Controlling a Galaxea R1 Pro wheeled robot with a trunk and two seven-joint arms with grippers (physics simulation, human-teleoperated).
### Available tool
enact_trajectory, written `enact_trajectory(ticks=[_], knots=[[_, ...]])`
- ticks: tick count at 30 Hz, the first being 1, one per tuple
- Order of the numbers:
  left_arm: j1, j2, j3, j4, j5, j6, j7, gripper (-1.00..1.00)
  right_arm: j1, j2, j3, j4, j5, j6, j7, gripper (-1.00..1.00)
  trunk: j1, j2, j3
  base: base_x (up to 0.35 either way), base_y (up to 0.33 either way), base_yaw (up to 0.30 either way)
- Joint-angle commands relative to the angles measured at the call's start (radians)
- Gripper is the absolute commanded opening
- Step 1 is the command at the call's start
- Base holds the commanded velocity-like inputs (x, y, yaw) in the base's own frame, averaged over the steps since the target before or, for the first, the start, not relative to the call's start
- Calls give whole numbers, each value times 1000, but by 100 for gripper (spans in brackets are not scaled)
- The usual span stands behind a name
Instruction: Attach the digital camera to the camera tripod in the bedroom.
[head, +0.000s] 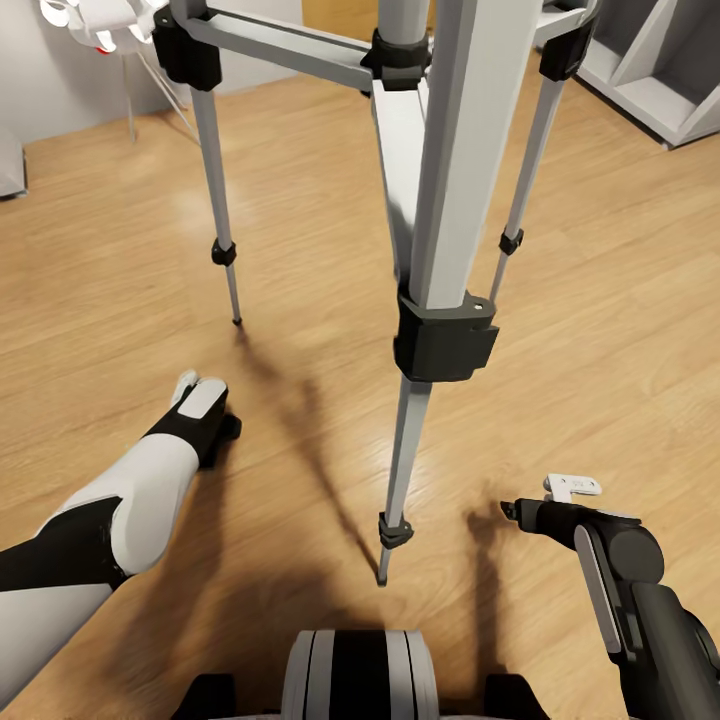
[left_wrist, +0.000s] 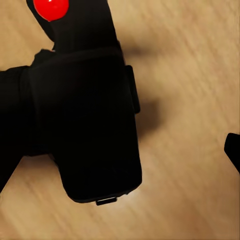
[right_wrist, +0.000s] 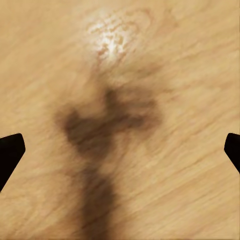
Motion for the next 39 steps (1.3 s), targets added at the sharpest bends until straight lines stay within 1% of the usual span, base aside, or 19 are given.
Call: enact_trajectory(ticks=[1,3,12,34,39], knots=[[0,-1,-1,-1,10,-10,2,100,0,0,-1,-1,3,4,7,100,0,0,-5,0,0,0],[1,-2,-1,-1,9,-12,2,100,0,0,-1,-1,3,4,7,100,1,-1,-12,0,0,0],[2,-3,-3,-1,5,-17,3,100,0,0,-1,-1,3,4,7,100,1,-1,-12,0,0,0],[6,4,-2,-1,14,-18,-11,100,0,-1,-1,-1,3,4,7,100,1,-1,-12,0,0,0],[6,5,-2,-1,13,-18,-28,100,0,-1,-1,-1,3,4,7,100,1,-1,-12,0,0,0]])
